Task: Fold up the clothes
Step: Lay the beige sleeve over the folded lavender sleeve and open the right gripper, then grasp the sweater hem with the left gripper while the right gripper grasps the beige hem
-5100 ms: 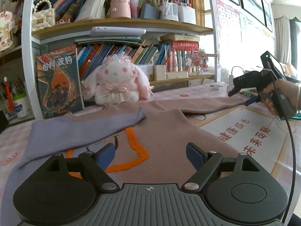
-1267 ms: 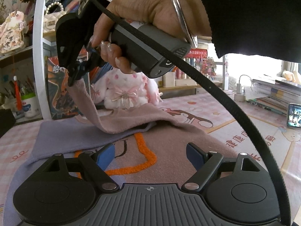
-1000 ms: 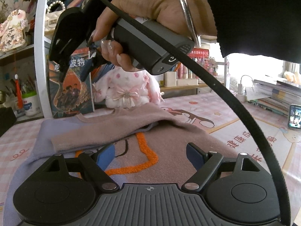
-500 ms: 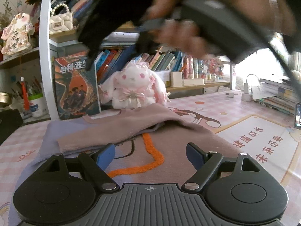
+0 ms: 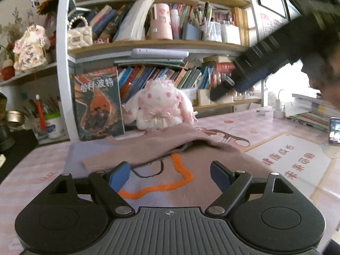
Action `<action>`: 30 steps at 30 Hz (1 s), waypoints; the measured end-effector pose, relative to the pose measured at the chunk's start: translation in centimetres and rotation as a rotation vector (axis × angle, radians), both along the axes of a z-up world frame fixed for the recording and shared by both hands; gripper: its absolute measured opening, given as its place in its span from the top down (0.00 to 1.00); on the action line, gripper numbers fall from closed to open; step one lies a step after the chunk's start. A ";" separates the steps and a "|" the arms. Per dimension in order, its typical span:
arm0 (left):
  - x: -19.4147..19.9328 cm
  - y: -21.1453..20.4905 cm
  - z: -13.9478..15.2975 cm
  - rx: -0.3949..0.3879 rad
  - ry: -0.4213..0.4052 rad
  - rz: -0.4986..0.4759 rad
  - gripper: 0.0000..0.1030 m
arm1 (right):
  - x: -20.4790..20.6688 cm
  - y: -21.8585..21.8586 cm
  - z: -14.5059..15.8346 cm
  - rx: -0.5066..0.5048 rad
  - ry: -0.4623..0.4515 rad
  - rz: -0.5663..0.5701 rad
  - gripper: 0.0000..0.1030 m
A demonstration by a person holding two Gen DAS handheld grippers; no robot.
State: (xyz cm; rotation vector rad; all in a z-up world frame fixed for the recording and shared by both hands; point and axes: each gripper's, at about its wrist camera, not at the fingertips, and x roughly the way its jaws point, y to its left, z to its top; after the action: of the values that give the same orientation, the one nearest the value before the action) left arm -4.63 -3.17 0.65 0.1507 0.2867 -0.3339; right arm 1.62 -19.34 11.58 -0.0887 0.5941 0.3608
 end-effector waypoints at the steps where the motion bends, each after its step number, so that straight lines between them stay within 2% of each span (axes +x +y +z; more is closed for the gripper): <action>1: -0.7 0.4 0.3 0.000 -0.002 -0.002 0.17 | -0.9 -0.4 -0.4 -0.006 -0.003 -0.002 0.32; 8: -4.5 3.5 1.2 0.018 0.043 0.048 0.17 | -6.3 -2.7 -3.9 -0.018 0.010 -0.024 0.29; 15: -6.8 7.5 1.2 -0.031 0.095 0.160 0.17 | -9.6 -4.4 -7.7 0.035 0.072 -0.077 0.29; 19: -7.6 9.1 1.1 -0.019 0.116 0.218 0.18 | -10.8 -5.3 -8.6 0.024 0.069 -0.113 0.29; 25: -7.6 11.1 0.4 -0.090 0.170 0.249 0.19 | -11.8 -6.7 -9.3 0.073 0.085 -0.153 0.31; 27: -7.3 11.4 0.2 -0.102 0.177 0.269 0.25 | -11.9 -6.8 -9.6 0.082 0.093 -0.154 0.31; 30: -6.7 11.8 -0.3 -0.116 0.194 0.293 0.27 | -11.8 -7.0 -9.9 0.099 0.107 -0.156 0.31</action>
State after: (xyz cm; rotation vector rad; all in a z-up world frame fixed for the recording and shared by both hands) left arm -11.38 8.67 0.35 -0.0391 0.4744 -0.0731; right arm -10.19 -26.33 1.67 0.0726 0.6836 0.2441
